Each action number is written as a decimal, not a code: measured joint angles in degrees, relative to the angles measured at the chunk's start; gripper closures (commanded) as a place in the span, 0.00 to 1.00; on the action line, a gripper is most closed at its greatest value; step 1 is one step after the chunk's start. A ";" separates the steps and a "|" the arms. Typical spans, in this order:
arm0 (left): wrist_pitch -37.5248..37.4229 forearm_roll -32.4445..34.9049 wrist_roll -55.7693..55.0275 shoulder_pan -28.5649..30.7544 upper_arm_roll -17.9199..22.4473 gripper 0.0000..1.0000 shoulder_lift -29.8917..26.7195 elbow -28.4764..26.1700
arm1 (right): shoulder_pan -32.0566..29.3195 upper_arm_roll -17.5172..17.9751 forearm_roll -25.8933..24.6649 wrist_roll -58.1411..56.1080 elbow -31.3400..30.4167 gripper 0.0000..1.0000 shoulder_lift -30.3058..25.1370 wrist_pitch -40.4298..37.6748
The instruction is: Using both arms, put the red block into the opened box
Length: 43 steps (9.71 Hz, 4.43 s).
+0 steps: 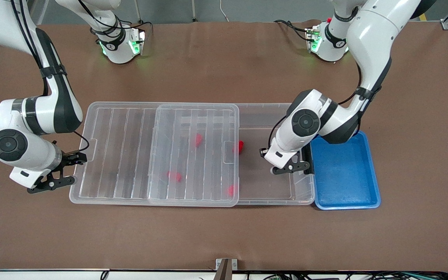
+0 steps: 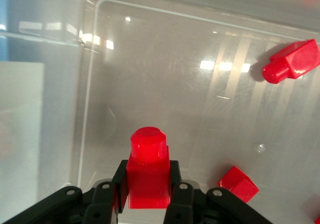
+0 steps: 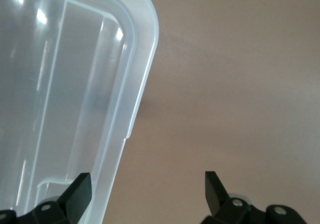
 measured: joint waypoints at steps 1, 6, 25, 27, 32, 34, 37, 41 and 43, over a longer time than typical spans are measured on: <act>0.94 0.23 -0.25 -0.44 0.00 1.00 0.87 -0.26 | 0.05 0.10 0.00 0.07 1.09 0.00 -0.05 -1.62; 6.30 2.95 -0.86 -0.96 0.01 0.69 5.11 -2.29 | -0.94 -2.05 10.76 2.53 12.89 0.00 -6.33 -15.73; -25.28 1.44 7.91 9.66 -0.85 0.00 -19.16 16.03 | 0.02 -13.99 20.37 2.83 10.39 0.00 -22.12 -21.93; -28.49 -3.68 12.82 13.45 -0.71 0.00 -22.90 16.07 | 0.03 -13.98 20.37 2.53 10.29 0.00 -22.10 -21.92; -41.10 -12.08 34.13 10.14 13.69 0.00 -32.15 15.47 | 0.35 -13.97 20.37 0.56 2.90 0.29 -20.13 -11.34; -43.87 -13.69 39.49 10.23 17.43 0.00 -35.41 13.26 | 0.25 -14.09 20.37 -5.80 -5.00 0.87 -17.70 -1.11; -44.56 -14.75 42.49 10.44 19.43 0.00 -39.39 7.90 | 0.00 -14.16 20.70 -8.06 -8.61 1.00 -11.07 4.30; -44.52 -14.75 42.76 10.98 19.31 0.00 -39.64 7.44 | -0.10 -14.09 26.89 -13.54 -10.84 1.00 -6.31 5.28; -44.50 -14.75 42.76 11.01 19.20 0.00 -39.64 7.45 | 0.09 -13.93 28.33 -13.67 -11.35 1.00 -6.18 5.17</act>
